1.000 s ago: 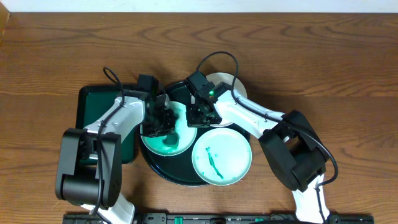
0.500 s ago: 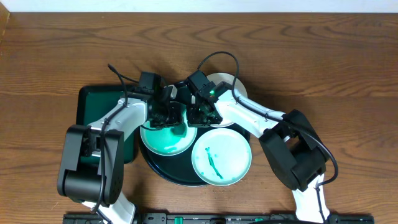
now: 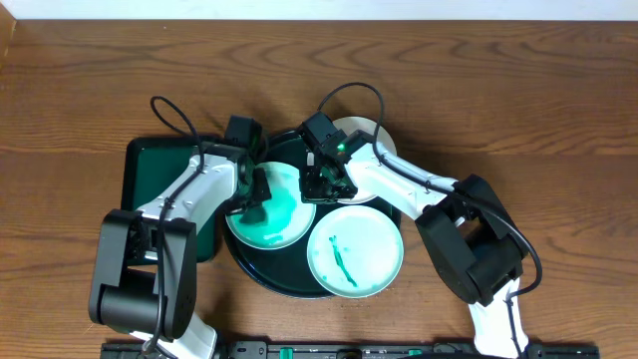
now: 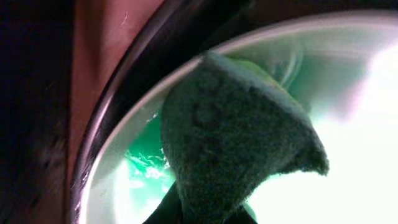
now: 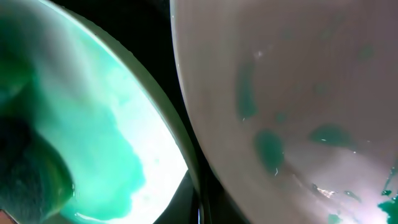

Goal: Clean dirty plates on tray and stack at the side
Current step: 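Scrub the left plate with the sponge while right gripper holds plate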

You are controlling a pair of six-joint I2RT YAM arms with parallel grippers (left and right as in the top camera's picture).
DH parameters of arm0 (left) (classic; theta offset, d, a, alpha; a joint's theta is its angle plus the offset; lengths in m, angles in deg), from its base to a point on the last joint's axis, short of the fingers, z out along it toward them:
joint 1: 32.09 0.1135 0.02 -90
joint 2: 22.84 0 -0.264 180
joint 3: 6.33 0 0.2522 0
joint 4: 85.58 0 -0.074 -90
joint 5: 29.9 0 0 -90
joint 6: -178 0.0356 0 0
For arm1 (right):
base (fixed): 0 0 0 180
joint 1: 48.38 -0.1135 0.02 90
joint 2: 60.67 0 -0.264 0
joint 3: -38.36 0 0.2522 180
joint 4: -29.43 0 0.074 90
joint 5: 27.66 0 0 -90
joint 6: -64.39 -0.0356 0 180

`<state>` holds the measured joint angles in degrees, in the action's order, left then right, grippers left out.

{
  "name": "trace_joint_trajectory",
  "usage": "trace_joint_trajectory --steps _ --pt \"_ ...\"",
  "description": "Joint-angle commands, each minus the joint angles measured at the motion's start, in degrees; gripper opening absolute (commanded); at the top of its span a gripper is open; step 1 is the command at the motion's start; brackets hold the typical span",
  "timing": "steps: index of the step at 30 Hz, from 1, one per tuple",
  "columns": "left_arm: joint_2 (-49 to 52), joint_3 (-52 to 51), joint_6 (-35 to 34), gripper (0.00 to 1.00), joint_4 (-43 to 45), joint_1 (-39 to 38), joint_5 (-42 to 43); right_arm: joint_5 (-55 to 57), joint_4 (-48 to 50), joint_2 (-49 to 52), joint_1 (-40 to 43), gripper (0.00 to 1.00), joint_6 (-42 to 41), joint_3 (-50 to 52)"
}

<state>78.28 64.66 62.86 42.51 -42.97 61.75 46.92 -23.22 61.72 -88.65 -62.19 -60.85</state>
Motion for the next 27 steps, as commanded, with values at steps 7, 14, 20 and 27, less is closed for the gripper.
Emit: trace_joint_trajectory --steps 7,14,20,27 --pt "2.99 -2.56 19.17 0.07 -1.25 1.16 30.16 1.86 0.24 1.49 0.7 0.01 0.2 0.07" --pt "2.99 -2.56 19.15 0.07 8.57 1.16 29.77 1.86 0.07 1.49 0.7 0.01 0.22 0.07" --pt "2.99 -2.56 18.99 0.07 12.76 1.33 11.58 1.92 0.09 1.49 0.7 0.01 0.24 0.07" --pt "2.99 -2.56 4.79 0.07 3.04 1.33 -19.41 2.1 0.15 1.49 0.7 0.01 0.26 0.07"
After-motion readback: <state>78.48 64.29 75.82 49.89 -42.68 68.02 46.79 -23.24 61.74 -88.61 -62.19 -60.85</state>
